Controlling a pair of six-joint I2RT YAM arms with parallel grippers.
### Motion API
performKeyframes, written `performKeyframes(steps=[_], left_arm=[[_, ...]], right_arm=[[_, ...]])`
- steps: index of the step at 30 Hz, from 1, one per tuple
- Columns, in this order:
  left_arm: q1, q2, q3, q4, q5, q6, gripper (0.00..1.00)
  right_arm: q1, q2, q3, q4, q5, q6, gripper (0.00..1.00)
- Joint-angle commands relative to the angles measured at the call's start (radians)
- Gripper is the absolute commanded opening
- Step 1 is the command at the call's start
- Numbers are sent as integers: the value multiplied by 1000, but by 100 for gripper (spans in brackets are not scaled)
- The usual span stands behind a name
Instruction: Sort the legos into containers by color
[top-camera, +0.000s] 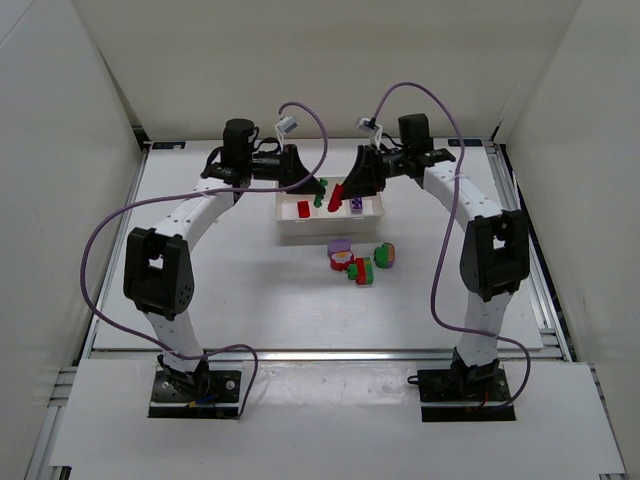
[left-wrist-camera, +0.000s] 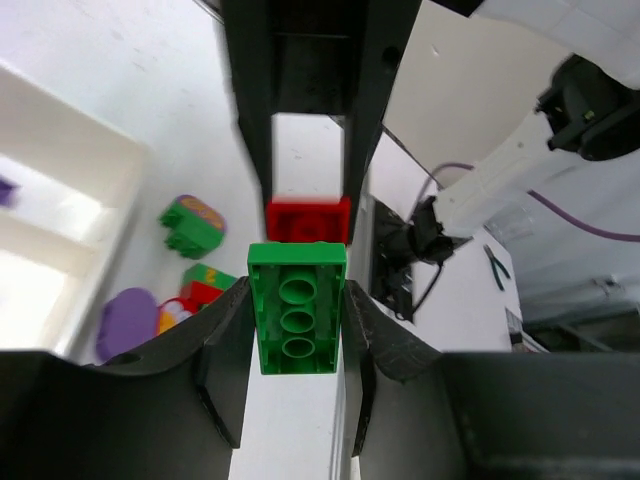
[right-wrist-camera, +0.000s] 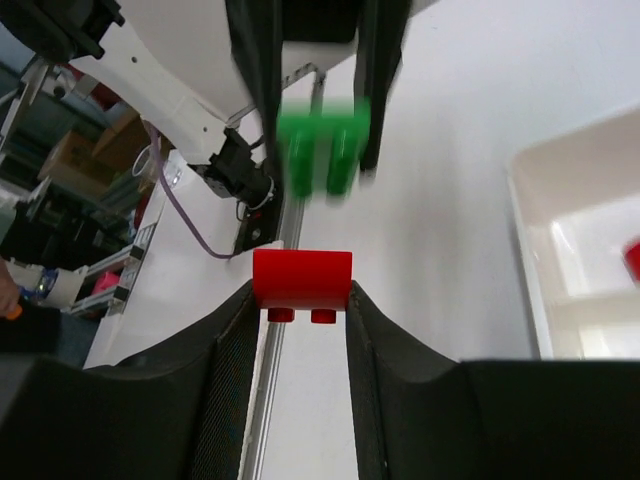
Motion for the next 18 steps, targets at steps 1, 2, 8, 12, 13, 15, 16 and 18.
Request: performKeyframes(steps=[1,2,8,12,13,15,16,18], left_arm=[[105,-43,17,-11,-15,32,10],[111,-40,25,-14,-17,37,10],[120,-3,86,-54,-87,66,10],[41,37,168,-189,-295,201,10],[21,46,178,-204,-361,241,10],[-30,68,215,-241,-533,267,10],[-45,98,230,-256,-584,288,10],[-78,132,279,-287,-682,301,10]], right_arm=[[-102,-79,-35,-68,-25,-81,0],[-110,-91,-40,-86,-23,-87,0],[-163,-134,-81,-160,-5,-155,0],[-188,-165,-86,-238,63,-233,0],[-194,-174,-84,-258,101,-257,0],[-197,-185,-84,-273,142,-284,0],[-199,-194,-86,-273,158,-287,0],[-200,-205,-95,-272,192,-290,0]])
